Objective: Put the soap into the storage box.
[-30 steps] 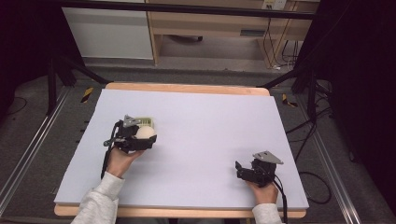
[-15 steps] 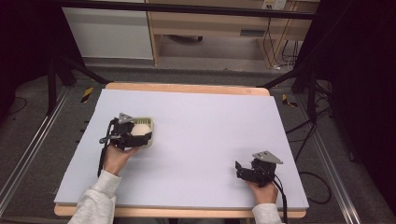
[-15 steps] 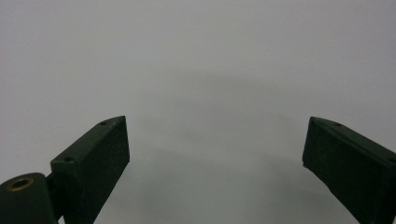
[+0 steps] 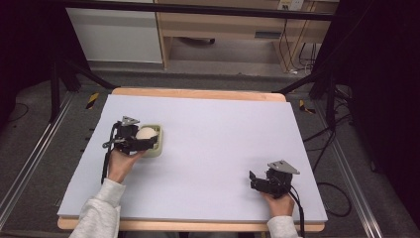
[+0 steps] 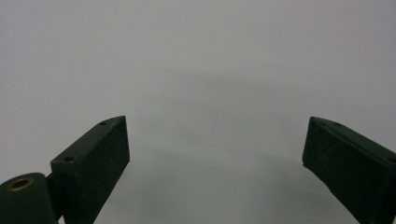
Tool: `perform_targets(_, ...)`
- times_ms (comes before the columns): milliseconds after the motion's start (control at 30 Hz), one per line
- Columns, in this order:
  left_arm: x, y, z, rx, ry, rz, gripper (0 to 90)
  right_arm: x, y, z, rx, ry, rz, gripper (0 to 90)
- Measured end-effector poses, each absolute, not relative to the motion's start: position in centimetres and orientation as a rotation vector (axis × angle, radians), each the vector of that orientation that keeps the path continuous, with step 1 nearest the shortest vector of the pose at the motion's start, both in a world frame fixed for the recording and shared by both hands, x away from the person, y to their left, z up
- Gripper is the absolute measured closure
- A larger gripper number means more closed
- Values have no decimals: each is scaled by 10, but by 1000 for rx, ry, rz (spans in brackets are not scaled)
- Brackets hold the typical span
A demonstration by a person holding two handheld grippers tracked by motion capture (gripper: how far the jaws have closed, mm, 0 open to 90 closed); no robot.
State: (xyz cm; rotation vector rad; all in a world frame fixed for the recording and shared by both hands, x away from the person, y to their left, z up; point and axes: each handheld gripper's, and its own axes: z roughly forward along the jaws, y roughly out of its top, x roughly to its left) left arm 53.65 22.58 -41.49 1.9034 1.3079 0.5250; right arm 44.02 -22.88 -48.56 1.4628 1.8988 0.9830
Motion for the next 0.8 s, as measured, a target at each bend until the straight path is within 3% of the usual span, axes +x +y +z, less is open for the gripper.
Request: perform_targets(800,552,227,-435,1941,1344,532,242,440,-226,-485,1462,1880,984,78)
